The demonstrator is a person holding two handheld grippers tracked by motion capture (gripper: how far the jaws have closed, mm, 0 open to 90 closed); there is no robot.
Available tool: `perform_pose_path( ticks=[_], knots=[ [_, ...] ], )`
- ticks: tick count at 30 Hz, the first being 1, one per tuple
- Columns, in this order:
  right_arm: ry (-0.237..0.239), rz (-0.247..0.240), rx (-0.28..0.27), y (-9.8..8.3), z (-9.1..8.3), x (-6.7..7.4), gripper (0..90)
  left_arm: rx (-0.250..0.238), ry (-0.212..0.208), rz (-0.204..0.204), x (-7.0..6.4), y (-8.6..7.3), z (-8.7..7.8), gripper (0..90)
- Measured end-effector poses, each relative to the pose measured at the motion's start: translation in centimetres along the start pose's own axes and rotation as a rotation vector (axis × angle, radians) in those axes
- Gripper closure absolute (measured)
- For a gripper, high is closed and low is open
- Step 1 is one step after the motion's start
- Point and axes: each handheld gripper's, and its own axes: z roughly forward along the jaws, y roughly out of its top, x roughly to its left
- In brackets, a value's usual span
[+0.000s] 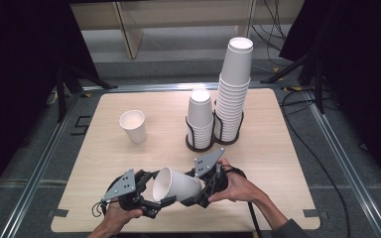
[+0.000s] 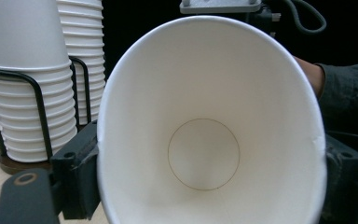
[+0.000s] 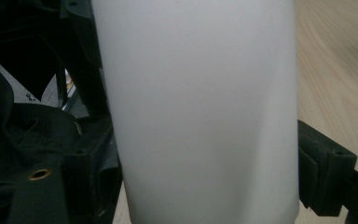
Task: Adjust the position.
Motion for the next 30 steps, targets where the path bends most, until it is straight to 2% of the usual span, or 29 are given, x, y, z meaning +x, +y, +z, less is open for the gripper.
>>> perform_pose_path(
  ticks=[3, 6, 7, 8, 9, 15, 16, 18, 20, 24, 25, 26, 28, 30],
  knots=[
    [-0.015, 0.014, 0.016, -0.1, -0.3, 0.0, 17.5, 0.013, 0.013, 0.003, 0.1, 0.1, -0.1, 15.8],
    [-0.055, 0.008, 0.030, 0.0, -1.0, 0.0, 16.1, 0.031, 0.035, 0.009, 0.3, 0.1, -0.2, 15.9],
    [-0.070, 0.007, 0.038, 0.1, -1.3, 0.1, 16.2, 0.033, 0.045, -0.001, 0.3, 0.1, -0.2, 16.0],
    [-0.086, -0.002, 0.047, 0.2, -1.5, 0.2, 16.4, 0.049, 0.056, 0.013, 0.4, 0.1, -0.3, 16.0],
    [-0.100, -0.010, 0.059, 0.3, -1.8, 0.4, 16.1, 0.051, 0.064, 0.005, 0.4, 0.1, -0.2, 16.0],
    [-0.181, -0.044, 0.102, 0.8, -2.7, 0.8, 16.2, 0.108, 0.102, 0.036, 0.5, 0.0, 0.0, 16.0],
    [-0.190, -0.046, 0.110, 0.8, -2.7, 0.8, 16.2, 0.139, 0.112, 0.049, 0.5, 0.0, -0.1, 16.0],
    [-0.207, -0.046, 0.126, 0.8, -2.6, 0.8, 16.0, 0.145, 0.121, 0.054, 0.4, 0.0, 0.1, 16.0],
    [-0.222, -0.050, 0.151, 0.8, -2.2, 0.8, 16.2, 0.191, 0.135, 0.071, 0.3, 0.1, 0.1, 15.9],
    [-0.246, -0.082, 0.195, 0.8, -1.2, 1.1, 16.0, 0.231, 0.138, 0.101, 0.0, 0.2, 0.3, 15.8],
    [-0.243, -0.081, 0.203, 0.8, -0.9, 1.2, 16.1, 0.251, 0.148, 0.103, -0.1, 0.3, 0.3, 15.8],
    [-0.239, -0.087, 0.210, 0.8, -0.6, 1.3, 16.1, 0.268, 0.138, 0.105, -0.2, 0.3, 0.4, 15.8],
    [-0.240, -0.096, 0.220, 0.8, 0.0, 1.5, 16.0, 0.279, 0.141, 0.111, -0.3, 0.3, 0.5, 15.7],
    [-0.236, -0.108, 0.232, 0.9, 0.6, 1.7, 16.0, 0.310, 0.145, 0.116, -0.5, 0.4, 0.6, 15.6]
  ],
)
